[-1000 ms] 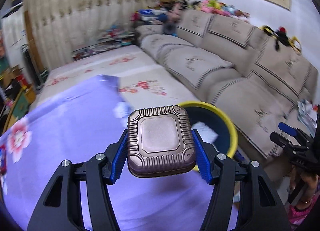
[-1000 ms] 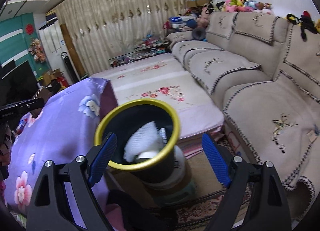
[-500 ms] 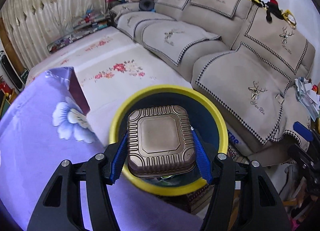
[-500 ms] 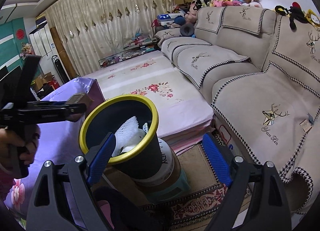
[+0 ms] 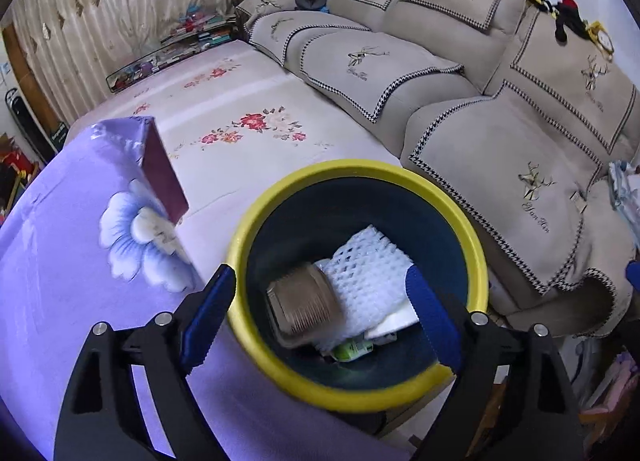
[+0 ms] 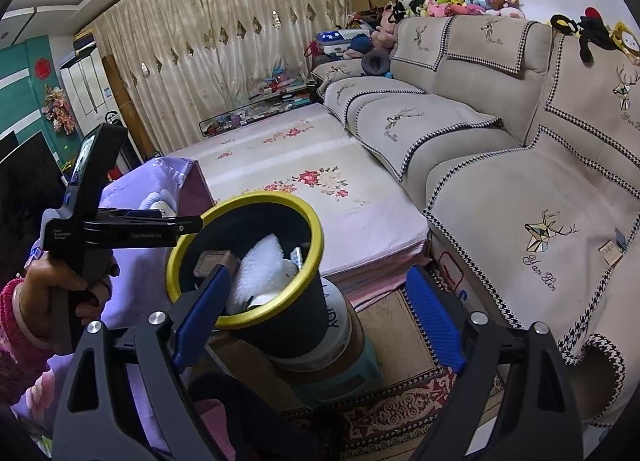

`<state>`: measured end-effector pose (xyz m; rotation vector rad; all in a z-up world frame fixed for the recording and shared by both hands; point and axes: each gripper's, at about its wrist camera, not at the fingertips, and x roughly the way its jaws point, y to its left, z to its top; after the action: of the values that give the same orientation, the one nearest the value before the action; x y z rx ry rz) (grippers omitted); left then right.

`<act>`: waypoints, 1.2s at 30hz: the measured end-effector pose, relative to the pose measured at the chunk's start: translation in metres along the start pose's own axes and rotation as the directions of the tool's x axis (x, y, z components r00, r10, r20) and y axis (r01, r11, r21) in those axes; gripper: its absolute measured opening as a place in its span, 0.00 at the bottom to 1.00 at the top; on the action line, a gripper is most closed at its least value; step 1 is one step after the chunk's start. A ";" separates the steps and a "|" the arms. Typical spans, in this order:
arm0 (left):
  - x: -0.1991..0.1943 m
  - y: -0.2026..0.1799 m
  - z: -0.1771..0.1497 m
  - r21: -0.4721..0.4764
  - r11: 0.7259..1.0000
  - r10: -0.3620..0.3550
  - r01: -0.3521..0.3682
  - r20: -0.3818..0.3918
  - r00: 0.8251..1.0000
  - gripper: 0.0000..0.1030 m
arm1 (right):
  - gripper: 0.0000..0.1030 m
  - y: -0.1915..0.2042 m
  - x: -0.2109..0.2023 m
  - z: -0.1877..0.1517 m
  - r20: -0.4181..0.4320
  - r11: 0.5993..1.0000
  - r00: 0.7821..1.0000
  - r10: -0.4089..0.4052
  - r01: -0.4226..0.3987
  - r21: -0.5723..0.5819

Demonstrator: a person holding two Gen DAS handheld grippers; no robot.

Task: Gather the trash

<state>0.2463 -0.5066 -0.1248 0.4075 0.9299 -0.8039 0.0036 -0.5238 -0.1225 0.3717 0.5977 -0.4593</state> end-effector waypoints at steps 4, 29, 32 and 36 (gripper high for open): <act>-0.062 0.017 -0.020 -0.023 1.000 0.016 -0.014 0.107 0.994 0.86 | 0.83 0.013 -0.010 -0.001 0.017 0.999 0.999 0.029 -0.029 -0.017; -0.377 0.146 -0.337 -0.515 0.789 0.554 -0.335 0.361 0.750 0.95 | 0.93 0.188 -0.099 -0.029 0.099 0.942 0.971 0.216 -0.181 -0.282; -0.382 0.143 -0.347 -0.513 0.788 0.559 -0.341 0.364 0.745 0.95 | 0.93 0.193 -0.105 -0.030 0.104 0.942 0.972 0.212 -0.174 -0.286; -0.380 0.145 -0.348 -0.517 0.786 0.559 -0.341 0.355 0.749 0.95 | 0.93 0.197 -0.108 -0.032 0.108 0.942 0.972 0.210 -0.172 -0.287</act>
<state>0.0347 -0.0301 -0.0033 0.0271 0.4560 -0.1998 0.0110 -0.3116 -0.0415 0.1278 0.4776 -0.2074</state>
